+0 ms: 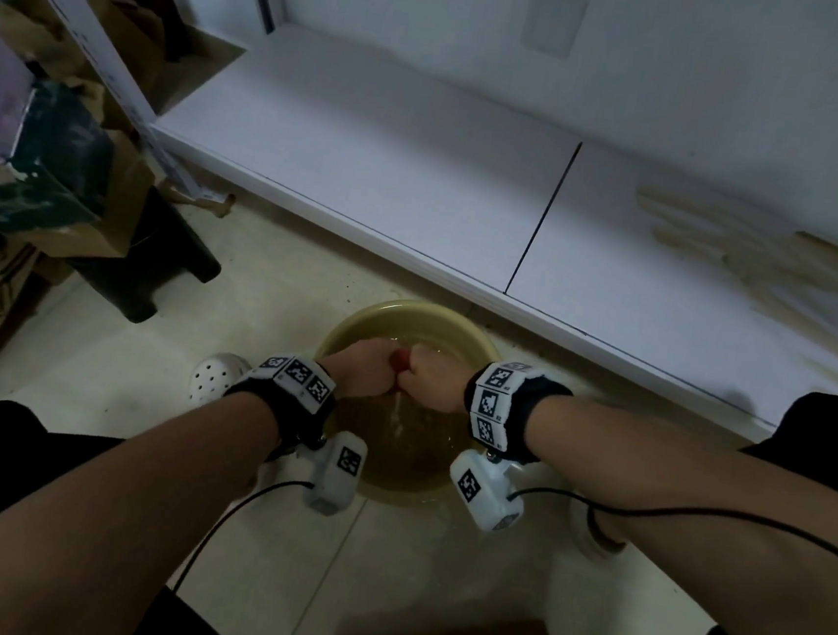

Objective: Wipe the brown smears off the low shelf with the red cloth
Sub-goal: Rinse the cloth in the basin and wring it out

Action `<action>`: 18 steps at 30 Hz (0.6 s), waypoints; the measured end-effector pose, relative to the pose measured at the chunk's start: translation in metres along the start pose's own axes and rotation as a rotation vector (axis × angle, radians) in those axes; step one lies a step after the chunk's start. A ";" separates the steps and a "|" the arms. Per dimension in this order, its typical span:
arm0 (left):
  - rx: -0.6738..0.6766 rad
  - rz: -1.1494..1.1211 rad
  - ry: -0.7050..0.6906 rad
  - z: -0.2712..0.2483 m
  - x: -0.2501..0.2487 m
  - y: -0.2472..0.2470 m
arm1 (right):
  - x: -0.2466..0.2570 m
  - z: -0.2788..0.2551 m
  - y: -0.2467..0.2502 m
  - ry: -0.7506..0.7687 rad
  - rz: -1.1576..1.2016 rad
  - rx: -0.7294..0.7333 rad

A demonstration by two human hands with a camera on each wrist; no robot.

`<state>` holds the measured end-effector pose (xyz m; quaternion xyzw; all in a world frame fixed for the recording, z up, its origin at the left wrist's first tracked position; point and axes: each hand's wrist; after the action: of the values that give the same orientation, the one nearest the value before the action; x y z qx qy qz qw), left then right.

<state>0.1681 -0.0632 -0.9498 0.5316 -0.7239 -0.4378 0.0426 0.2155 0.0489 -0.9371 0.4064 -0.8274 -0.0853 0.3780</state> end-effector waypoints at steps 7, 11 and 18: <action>-0.306 -0.020 -0.147 0.004 0.007 -0.004 | -0.007 -0.006 0.023 -0.228 0.745 0.011; -0.388 0.212 -0.339 0.000 0.011 -0.007 | -0.006 -0.013 0.029 -0.291 0.928 -0.005; -0.415 0.162 -0.219 -0.014 -0.005 -0.003 | 0.014 -0.017 0.025 -0.290 0.649 0.113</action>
<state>0.1801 -0.0673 -0.9416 0.4010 -0.6591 -0.6271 0.1073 0.2070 0.0580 -0.9058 0.1262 -0.9618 0.0283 0.2411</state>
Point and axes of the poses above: each hand's wrist, its own z-axis towards the middle knuckle, its own y-axis out of the back of the hand, x = y × z, and after that the axes turned 4 degrees about x, right-handed
